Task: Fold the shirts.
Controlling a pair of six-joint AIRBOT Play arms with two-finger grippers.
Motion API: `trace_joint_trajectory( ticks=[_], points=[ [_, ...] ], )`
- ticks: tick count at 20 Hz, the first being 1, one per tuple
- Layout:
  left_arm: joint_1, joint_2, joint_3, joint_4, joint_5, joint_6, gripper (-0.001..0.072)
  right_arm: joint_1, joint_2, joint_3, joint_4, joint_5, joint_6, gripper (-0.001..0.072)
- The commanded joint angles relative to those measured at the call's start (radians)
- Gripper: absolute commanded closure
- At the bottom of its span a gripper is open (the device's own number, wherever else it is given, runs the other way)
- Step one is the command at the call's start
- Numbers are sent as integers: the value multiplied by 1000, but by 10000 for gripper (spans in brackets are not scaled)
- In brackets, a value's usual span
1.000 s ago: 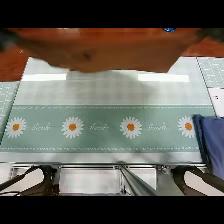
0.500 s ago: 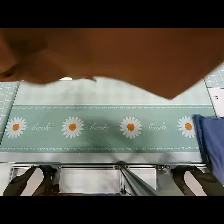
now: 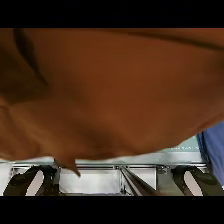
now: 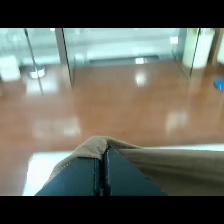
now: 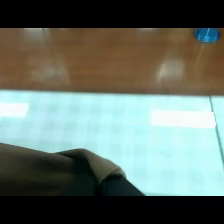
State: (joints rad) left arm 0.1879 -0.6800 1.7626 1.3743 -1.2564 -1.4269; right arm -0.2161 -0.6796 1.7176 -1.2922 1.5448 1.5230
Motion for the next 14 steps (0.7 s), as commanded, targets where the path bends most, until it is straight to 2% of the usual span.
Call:
trace_joint_trajectory(
  ticks=[1,4,7,9,11,12,14],
  points=[
    [-28,-45,-172,45,2,-45,691,0,-27,-223,103,-72,-36,692],
    [-29,-161,-345,-60,43,-52,691,0,-135,-404,261,-208,-103,692],
    [-29,-335,-465,-150,142,-52,691,2,-322,-459,317,-303,-161,692],
    [-30,-487,-481,-192,224,-52,691,16,-472,-459,322,-390,-179,692],
    [-35,-640,-471,-251,358,-48,691,27,-622,-456,385,-521,-256,692],
    [-36,-710,-460,-288,416,-49,691,26,-706,-440,423,-561,-259,692],
    [-36,-846,-410,-364,452,-52,691,26,-859,-370,444,-560,-252,692]
  ],
)
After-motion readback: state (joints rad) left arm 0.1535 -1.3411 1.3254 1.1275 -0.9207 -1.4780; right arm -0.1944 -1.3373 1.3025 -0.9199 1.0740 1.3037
